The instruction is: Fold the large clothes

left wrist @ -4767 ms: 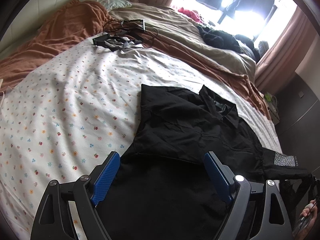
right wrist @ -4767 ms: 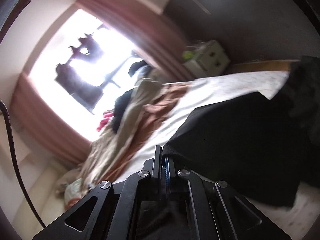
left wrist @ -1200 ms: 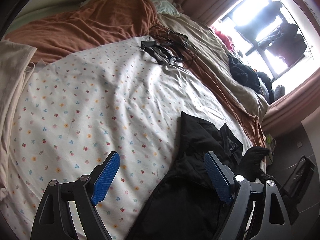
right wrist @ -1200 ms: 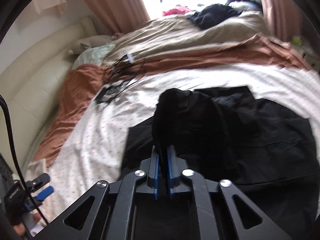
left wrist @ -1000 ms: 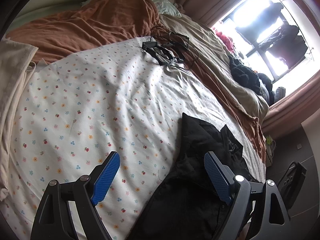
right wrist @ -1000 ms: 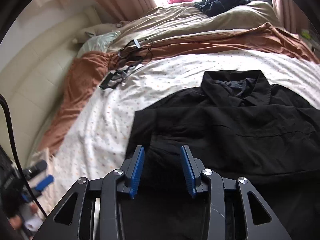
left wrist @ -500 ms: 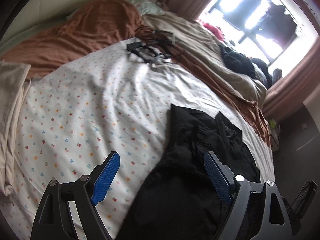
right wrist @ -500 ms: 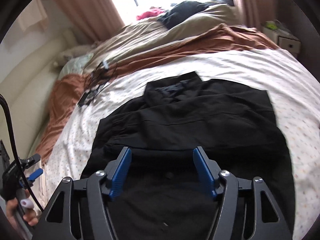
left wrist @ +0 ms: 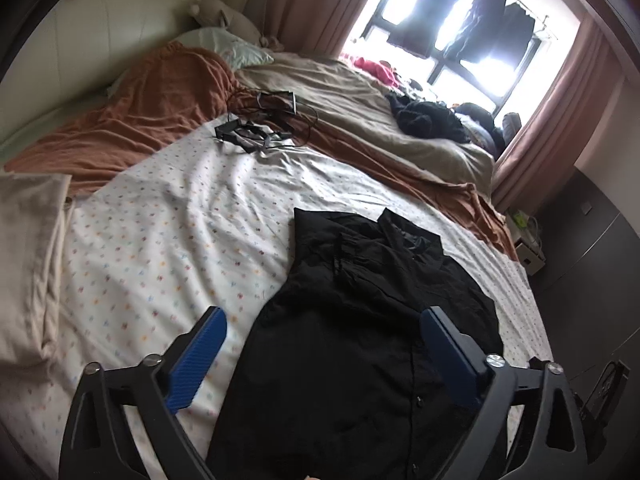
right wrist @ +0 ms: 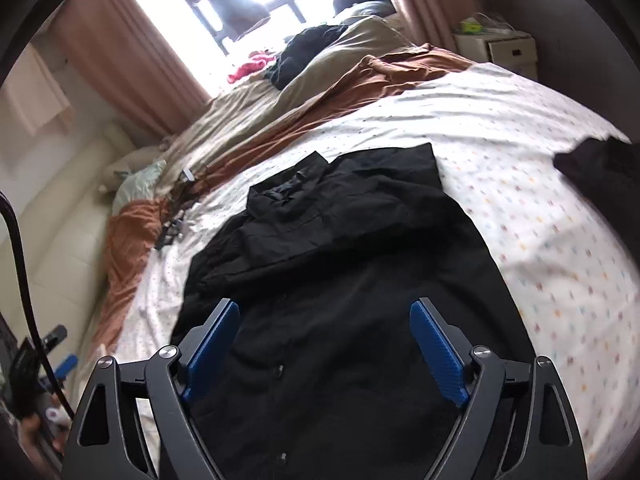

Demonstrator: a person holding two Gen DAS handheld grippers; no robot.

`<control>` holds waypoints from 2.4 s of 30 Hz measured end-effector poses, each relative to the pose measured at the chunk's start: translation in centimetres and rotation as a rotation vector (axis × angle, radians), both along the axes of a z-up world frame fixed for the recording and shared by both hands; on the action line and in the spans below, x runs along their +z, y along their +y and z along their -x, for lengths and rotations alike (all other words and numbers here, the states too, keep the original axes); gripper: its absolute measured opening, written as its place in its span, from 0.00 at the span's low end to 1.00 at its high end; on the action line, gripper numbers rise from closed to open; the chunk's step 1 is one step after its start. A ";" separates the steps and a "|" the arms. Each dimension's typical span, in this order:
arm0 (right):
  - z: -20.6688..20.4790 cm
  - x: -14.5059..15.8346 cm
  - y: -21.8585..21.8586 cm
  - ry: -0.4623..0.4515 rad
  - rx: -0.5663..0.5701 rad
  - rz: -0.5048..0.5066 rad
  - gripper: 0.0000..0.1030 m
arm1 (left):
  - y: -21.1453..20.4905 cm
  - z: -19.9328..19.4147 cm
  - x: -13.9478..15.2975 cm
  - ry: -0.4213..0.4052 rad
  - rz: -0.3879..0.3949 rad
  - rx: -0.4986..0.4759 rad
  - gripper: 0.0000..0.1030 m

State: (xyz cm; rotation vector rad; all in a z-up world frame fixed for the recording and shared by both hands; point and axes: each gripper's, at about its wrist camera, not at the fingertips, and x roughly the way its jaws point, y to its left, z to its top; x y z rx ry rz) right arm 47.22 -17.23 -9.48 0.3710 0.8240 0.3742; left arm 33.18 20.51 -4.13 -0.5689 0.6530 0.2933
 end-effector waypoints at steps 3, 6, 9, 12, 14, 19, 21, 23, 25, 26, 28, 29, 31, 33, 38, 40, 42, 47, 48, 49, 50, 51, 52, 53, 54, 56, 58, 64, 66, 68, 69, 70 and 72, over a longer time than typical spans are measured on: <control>2.5 0.3 -1.1 -0.011 -0.016 -0.021 0.95 | -1.8 2.5 0.7 -0.027 -0.014 -0.025 0.97; 4.5 0.5 -1.9 -0.020 -0.015 -0.039 1.00 | -3.3 4.8 1.6 -0.048 -0.081 -0.043 1.00; 6.9 0.7 -2.8 -0.028 -0.025 -0.046 1.00 | -3.6 7.1 2.2 -0.055 -0.102 -0.051 1.00; 9.2 1.1 -4.1 -0.022 -0.041 -0.065 1.00 | -3.7 9.3 2.8 -0.065 -0.103 -0.052 1.00; 10.9 1.4 -5.1 -0.034 -0.041 -0.082 1.00 | -4.0 10.6 3.0 -0.074 -0.101 -0.050 1.00; 14.7 1.8 -7.8 -0.060 -0.046 -0.100 1.00 | -4.5 14.1 2.8 -0.080 -0.090 -0.074 1.00; 16.1 1.9 -9.0 -0.066 -0.056 -0.100 1.00 | -4.8 15.4 2.4 -0.082 -0.080 -0.087 1.00; 17.7 2.0 -10.6 -0.071 -0.078 -0.099 1.00 | -4.9 16.9 1.9 -0.086 -0.067 -0.087 1.00; 19.4 2.0 -12.4 -0.078 -0.099 -0.122 1.00 | -5.0 18.3 1.4 -0.090 -0.052 -0.088 1.00; 20.1 2.0 -13.1 -0.079 -0.108 -0.127 1.00 | -5.1 19.0 1.1 -0.091 -0.047 -0.088 1.00; 21.4 2.0 -14.3 -0.087 -0.120 -0.126 1.00 | -5.4 20.4 0.6 -0.095 -0.048 -0.092 1.00; 22.2 2.0 -15.0 -0.096 -0.124 -0.125 1.00 | -5.6 21.1 0.4 -0.096 -0.051 -0.094 1.00; 23.5 1.9 -16.1 -0.109 -0.131 -0.126 1.00 | -5.8 22.4 -0.1 -0.099 -0.057 -0.091 0.99; 24.7 1.6 -17.0 -0.115 -0.141 -0.124 1.00 | -6.0 23.6 -0.9 -0.099 -0.054 -0.092 0.98; 26.7 1.0 -17.9 -0.125 -0.131 -0.110 0.99 | -5.5 26.1 -3.0 -0.095 0.002 -0.071 0.82; 26.9 0.5 -18.3 -0.112 -0.124 -0.105 0.98 | -5.2 26.8 -3.7 -0.092 0.022 -0.070 0.79; 26.8 -0.2 -18.8 -0.095 -0.113 -0.100 0.94 | -4.9 27.4 -4.4 -0.083 0.034 -0.060 0.74; 26.7 -2.8 -20.8 -0.048 -0.124 -0.143 0.85 | -4.2 27.6 -6.6 -0.064 0.095 -0.052 0.69; 26.5 -3.5 -21.0 -0.041 -0.121 -0.155 0.85 | -4.0 27.5 -7.2 -0.056 0.112 -0.054 0.66; 26.2 -4.2 -21.2 -0.026 -0.117 -0.167 0.84 | -3.9 27.3 -7.5 -0.050 0.124 -0.053 0.62; 25.8 -4.9 -21.4 -0.004 -0.117 -0.173 0.82 | -3.7 27.0 -8.0 -0.040 0.133 -0.052 0.60; 25.3 -5.6 -21.4 0.019 -0.117 -0.176 0.81 | -3.6 26.5 -8.4 -0.025 0.139 -0.056 0.59; 24.9 -6.3 -21.4 0.028 -0.112 -0.177 0.81 | -3.4 26.1 -8.7 -0.018 0.144 -0.059 0.58; 24.6 -6.7 -21.4 0.031 -0.109 -0.179 0.80 | -3.2 25.8 -9.1 -0.017 0.152 -0.058 0.58; 24.1 -7.5 -21.4 0.039 -0.108 -0.186 0.80 | -3.0 25.6 -9.5 -0.016 0.161 -0.056 0.57; 23.1 -8.9 -21.2 0.055 -0.106 -0.208 0.79 | -2.7 24.8 -10.6 -0.003 0.183 -0.060 0.57; 22.1 -10.2 -20.8 0.075 -0.095 -0.226 0.74 | -2.4 24.1 -11.8 0.013 0.201 -0.066 0.50; 19.3 -13.3 -19.7 0.114 -0.072 -0.253 0.69 | -2.2 22.2 -15.0 0.040 0.284 -0.087 0.47; 18.8 -13.9 -19.5 0.118 -0.065 -0.265 0.68 | -2.4 21.3 -15.7 0.055 0.290 -0.098 0.47; 18.0 -14.5 -19.4 0.129 -0.067 -0.261 0.68 | -2.5 20.6 -16.2 0.072 0.292 -0.095 0.47; 17.8 -14.7 -19.4 0.132 -0.069 -0.261 0.68 | -2.5 20.2 -16.5 0.079 0.297 -0.096 0.47; 17.5 -14.9 -19.5 0.133 -0.072 -0.264 0.68 | -2.5 19.9 -16.7 0.084 0.301 -0.098 0.47; 17.1 -15.2 -19.7 0.133 -0.079 -0.268 0.68 | -2.4 19.2 -17.2 0.098 0.308 -0.099 0.47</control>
